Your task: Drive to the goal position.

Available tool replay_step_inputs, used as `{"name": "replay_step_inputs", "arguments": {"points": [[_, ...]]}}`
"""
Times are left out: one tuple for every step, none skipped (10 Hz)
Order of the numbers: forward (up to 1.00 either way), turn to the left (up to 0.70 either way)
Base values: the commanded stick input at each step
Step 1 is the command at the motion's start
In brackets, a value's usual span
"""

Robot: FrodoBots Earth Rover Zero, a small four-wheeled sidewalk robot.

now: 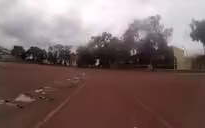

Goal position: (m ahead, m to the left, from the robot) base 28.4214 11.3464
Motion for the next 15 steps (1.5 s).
{"name": "replay_step_inputs", "arguments": {"points": [[1.00,0.00],[1.00,0.00],[1.00,0.00],[1.00,0.00],[1.00,-0.02],[1.00,-0.25],[1.00,-0.16],[1.00,-0.04],[1.00,0.00],[1.00,0.00],[1.00,0.00],[1.00,0.00],[1.00,0.00],[1.00,0.00],[1.00,0.00]]}}
